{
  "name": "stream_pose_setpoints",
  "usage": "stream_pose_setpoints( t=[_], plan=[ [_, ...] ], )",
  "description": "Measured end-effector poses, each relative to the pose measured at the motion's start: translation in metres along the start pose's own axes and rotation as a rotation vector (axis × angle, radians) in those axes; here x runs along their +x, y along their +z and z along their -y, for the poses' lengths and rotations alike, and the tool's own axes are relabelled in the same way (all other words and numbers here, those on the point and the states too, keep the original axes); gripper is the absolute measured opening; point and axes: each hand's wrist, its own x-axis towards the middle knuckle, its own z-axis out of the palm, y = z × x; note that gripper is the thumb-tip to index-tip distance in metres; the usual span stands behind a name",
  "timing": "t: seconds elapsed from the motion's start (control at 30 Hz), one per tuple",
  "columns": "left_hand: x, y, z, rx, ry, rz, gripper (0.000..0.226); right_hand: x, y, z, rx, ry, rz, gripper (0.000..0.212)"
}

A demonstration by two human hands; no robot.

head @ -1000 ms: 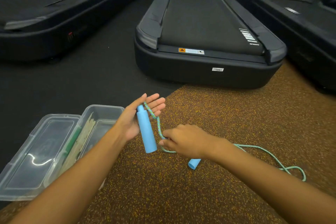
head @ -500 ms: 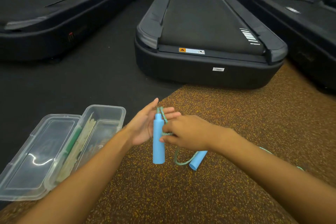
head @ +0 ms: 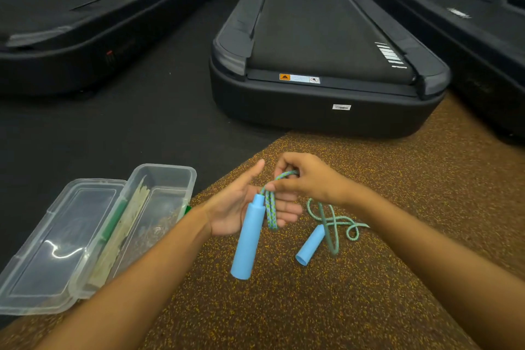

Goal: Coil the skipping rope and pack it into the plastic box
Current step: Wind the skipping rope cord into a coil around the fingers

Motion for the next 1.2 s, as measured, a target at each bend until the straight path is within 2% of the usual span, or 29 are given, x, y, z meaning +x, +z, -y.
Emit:
stream_pose_setpoints(
  t=[0.13,0.23,0.43,0.53,0.7,0.87,1.07,1.2],
  plan=[
    [-0.001,0.003,0.0,-0.025,0.028,0.012,0.069,0.0,0.002,-0.009,0.232,0.053,-0.046,0.013],
    [0.001,0.002,0.0,-0.103,0.072,0.005,0.077,-0.002,0.006,-0.014,0.367,0.128,-0.041,0.013],
    [-0.003,-0.005,-0.001,-0.186,0.11,-0.007,0.096,-0.007,0.022,-0.028,0.571,0.248,0.019,0.027],
    [-0.004,-0.006,0.0,-0.174,0.119,-0.021,0.099,-0.009,0.027,-0.03,0.617,0.297,0.05,0.036],
    [-0.004,-0.007,-0.002,-0.199,0.166,-0.052,0.1,-0.013,0.034,-0.03,0.8,0.37,0.067,0.036],
    [-0.006,-0.012,-0.008,-0.319,0.249,-0.101,0.1,-0.019,0.055,-0.034,0.59,0.356,0.083,0.035],
    [-0.005,-0.02,-0.009,-0.334,0.318,-0.2,0.099,-0.025,0.072,-0.022,0.329,0.31,0.276,0.029],
    [-0.008,-0.026,-0.01,-0.324,0.327,-0.238,0.098,-0.028,0.066,-0.005,-0.144,0.127,0.403,0.028]
  ],
)
